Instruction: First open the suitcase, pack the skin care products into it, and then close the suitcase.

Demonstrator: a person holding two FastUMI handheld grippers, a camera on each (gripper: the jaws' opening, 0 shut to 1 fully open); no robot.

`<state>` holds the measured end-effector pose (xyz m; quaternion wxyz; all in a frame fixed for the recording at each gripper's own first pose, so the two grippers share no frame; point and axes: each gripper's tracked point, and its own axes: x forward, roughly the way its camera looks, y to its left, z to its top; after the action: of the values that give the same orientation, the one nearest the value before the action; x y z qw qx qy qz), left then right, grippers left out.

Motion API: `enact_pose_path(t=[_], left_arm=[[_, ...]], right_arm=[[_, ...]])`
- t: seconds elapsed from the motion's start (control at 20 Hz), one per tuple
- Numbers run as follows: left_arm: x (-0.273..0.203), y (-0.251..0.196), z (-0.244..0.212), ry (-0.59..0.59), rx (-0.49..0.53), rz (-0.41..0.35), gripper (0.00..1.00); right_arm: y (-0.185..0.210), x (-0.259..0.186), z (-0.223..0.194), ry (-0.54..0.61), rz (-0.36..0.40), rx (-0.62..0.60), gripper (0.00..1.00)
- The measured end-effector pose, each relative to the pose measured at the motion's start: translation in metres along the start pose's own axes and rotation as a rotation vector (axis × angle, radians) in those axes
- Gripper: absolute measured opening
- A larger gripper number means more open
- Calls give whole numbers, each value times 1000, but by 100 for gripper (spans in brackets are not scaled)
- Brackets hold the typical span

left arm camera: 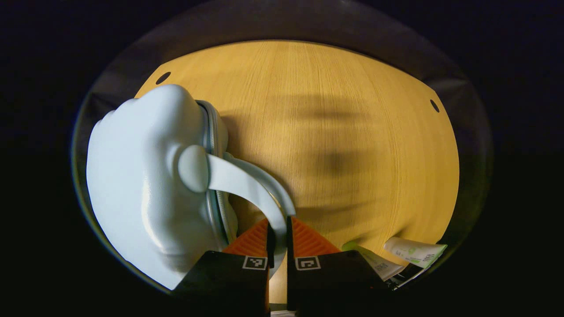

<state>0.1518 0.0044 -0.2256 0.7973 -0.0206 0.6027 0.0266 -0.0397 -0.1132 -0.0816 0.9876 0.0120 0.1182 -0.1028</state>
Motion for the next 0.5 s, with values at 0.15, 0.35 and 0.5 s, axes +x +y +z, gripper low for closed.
enact_pose_path(t=[0.15,0.35,0.5], left_arm=[[-3,-1,2,-14,-6,-9,4],[-16,-9,5,-37,10,-9,0],[-32,-19,15,-68,5,-51,0]], right_arm=[[1,1,2,-4,2,0,97],[7,3,2,-4,16,-9,97],[14,3,2,-2,34,-7,97]])
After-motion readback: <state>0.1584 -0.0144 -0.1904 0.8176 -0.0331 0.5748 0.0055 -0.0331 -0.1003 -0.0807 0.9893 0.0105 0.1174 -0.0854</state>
